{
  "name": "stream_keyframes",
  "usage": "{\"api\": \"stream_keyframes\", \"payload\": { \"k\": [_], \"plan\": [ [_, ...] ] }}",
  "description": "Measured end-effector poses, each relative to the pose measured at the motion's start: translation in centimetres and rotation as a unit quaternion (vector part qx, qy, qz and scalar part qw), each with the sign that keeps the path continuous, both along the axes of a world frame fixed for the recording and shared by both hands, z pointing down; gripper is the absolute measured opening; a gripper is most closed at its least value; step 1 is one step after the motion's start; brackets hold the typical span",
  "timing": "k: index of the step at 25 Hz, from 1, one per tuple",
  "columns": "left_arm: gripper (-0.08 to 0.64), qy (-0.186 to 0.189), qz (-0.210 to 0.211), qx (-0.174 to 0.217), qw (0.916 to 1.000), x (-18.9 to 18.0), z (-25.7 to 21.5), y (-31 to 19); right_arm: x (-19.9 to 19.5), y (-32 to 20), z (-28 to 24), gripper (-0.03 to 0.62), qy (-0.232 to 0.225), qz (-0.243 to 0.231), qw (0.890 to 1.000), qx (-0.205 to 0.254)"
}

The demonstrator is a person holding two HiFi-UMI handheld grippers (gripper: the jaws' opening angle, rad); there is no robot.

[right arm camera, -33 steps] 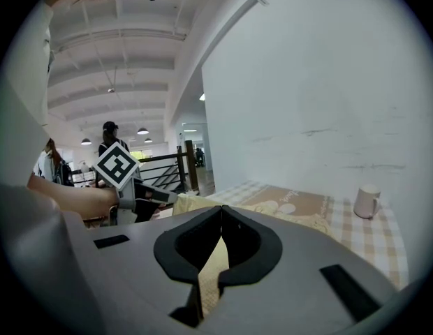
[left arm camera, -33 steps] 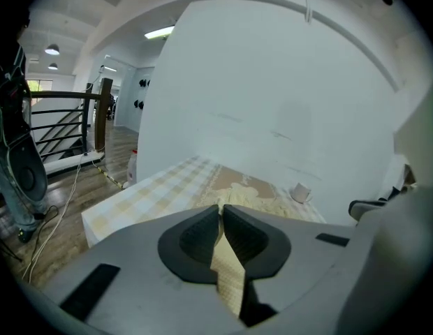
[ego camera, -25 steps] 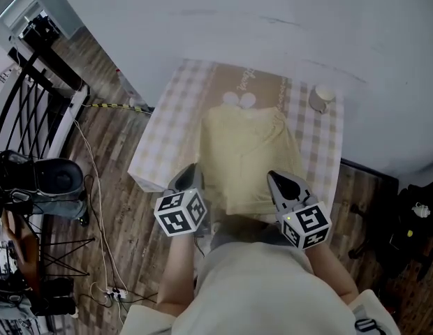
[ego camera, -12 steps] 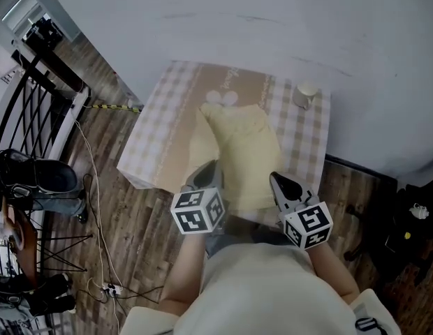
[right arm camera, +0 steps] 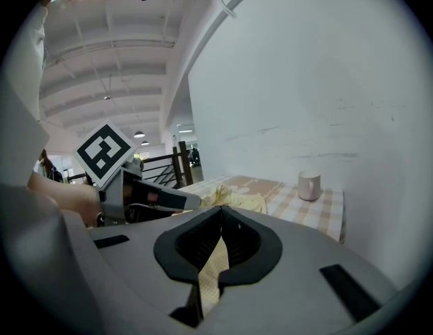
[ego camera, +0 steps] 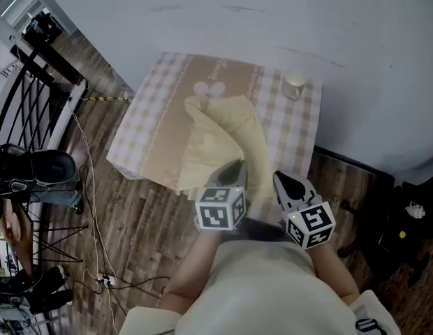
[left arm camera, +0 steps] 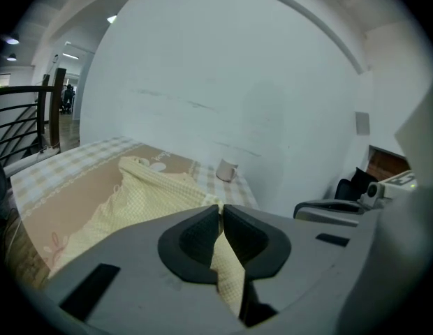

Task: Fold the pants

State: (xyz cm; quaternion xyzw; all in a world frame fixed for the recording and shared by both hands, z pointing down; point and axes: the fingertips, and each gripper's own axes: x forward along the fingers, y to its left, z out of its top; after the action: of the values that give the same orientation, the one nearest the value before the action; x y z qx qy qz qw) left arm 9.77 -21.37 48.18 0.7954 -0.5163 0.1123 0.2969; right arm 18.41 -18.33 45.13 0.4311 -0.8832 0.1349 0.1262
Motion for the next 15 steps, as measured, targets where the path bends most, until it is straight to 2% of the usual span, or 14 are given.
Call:
{"api": "stream_keyframes", "payload": {
  "k": [8,15],
  "plan": [
    [0.023,-0.01,0.055,-0.032,0.9979,5.6,2.7,2.6,3.4,0.2,0.5,0.0,-0.001,0.016,1.0,-0.005],
    [0.023,-0.041,0.122,-0.068,0.9894,8.9,6.1,5.8,5.7,-0.1,0.5,0.0,0.005,0.038,0.999,-0.004]
  ]
}}
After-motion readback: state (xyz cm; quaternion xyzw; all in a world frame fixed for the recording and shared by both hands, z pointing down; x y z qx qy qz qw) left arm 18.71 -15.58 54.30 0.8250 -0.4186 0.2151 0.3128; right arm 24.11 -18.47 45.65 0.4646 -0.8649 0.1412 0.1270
